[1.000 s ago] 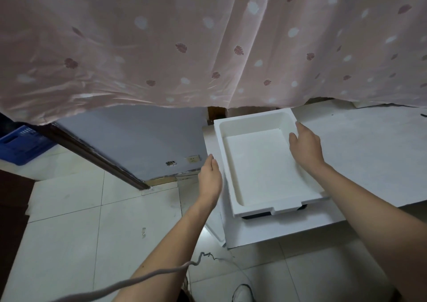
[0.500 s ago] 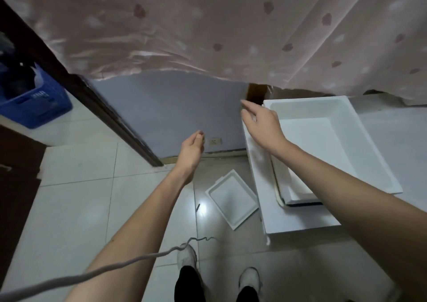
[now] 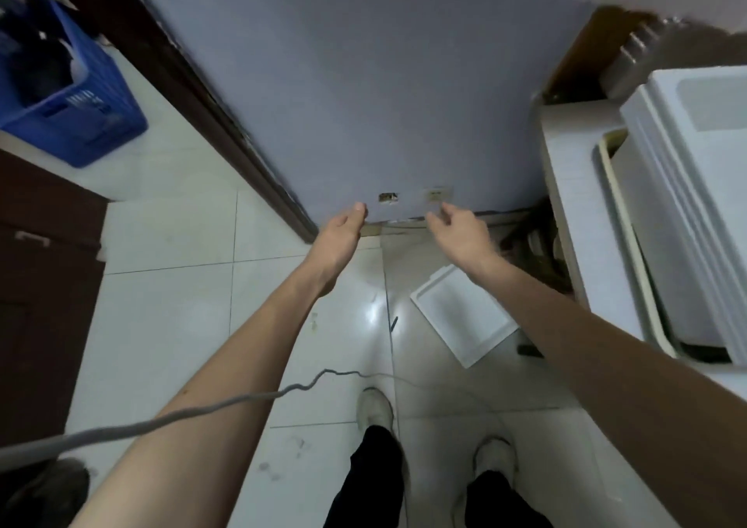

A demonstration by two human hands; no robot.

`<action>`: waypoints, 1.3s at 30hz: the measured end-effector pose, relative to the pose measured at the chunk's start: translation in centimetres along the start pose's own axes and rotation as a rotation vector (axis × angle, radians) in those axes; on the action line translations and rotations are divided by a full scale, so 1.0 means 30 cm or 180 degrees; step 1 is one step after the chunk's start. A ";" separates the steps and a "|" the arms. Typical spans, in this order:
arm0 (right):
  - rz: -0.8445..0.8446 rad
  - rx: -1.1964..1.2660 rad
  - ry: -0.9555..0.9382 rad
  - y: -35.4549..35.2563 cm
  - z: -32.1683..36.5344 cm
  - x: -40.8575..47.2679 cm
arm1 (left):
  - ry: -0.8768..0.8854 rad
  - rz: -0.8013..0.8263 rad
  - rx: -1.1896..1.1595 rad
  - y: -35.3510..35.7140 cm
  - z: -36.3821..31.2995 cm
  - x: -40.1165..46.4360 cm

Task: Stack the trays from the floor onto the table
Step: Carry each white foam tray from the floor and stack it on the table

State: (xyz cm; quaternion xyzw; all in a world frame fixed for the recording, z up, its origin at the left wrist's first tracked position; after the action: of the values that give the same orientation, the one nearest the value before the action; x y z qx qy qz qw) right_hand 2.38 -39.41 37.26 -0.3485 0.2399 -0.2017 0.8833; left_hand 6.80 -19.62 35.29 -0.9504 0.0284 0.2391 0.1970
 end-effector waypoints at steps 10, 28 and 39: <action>-0.0302 0.0085 0.0648 0.503 -0.693 0.134 | 0.0189 0.0441 0.0302 0.455 0.441 0.337; -0.1524 -0.0383 0.2149 0.941 -2.182 0.321 | 0.0829 0.1129 0.1917 1.320 1.308 0.968; -0.1358 0.0197 0.2563 0.967 -2.093 0.286 | 0.0769 0.0964 0.1820 1.236 1.290 0.967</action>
State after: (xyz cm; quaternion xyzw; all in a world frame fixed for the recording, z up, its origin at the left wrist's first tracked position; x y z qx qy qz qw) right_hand -20.68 -56.89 -26.16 -0.2574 0.4809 -0.5056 0.6685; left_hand 9.79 -37.59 -22.86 -0.8631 0.2582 0.1338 0.4129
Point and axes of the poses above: each hand's wrist, its own x-axis towards the middle knuckle, its own y-axis out of the palm, z = x × y, the point moved 9 cm from there along x, towards the middle knuckle, and after that the axes turned 15 degrees about -z, right-handed, at the moved point
